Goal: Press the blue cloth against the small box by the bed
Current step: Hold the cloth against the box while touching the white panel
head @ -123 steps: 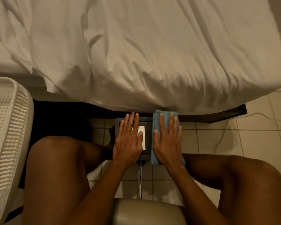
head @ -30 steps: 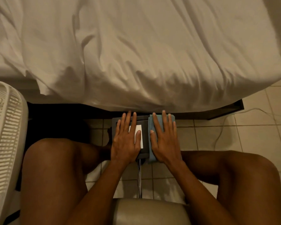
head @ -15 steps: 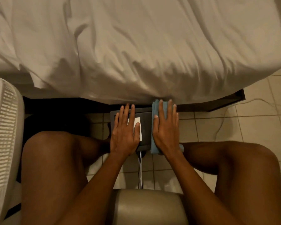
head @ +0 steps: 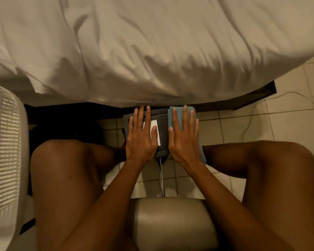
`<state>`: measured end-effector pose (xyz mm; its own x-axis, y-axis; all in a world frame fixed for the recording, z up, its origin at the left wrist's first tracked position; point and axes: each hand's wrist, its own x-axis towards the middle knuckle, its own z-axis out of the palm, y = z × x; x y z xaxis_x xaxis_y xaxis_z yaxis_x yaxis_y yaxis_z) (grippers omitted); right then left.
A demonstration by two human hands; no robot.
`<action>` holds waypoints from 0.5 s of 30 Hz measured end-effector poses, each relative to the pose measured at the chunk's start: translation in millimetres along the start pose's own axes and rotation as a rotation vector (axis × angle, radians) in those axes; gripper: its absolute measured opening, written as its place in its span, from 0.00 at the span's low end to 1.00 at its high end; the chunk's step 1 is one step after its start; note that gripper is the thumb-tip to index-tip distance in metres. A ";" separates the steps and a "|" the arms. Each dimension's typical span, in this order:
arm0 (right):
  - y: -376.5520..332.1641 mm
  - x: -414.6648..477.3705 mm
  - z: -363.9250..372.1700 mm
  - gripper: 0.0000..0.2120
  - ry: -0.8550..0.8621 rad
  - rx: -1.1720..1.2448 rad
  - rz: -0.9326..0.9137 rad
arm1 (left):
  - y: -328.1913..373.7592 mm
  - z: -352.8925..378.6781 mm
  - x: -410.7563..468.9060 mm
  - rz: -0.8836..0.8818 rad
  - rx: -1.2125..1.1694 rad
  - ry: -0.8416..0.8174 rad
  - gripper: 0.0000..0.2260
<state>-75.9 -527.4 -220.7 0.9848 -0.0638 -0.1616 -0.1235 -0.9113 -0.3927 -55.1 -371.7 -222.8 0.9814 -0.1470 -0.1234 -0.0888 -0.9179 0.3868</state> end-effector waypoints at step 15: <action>-0.2 19.3 -7.2 0.29 0.071 0.027 0.100 | 0.2 1.4 0.1 0.011 0.005 0.007 0.28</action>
<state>-56.0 -531.3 -217.3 0.9736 -0.1831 -0.1365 -0.2234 -0.8880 -0.4019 -55.2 -372.4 -224.0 0.9815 -0.1547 -0.1125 -0.1008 -0.9181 0.3833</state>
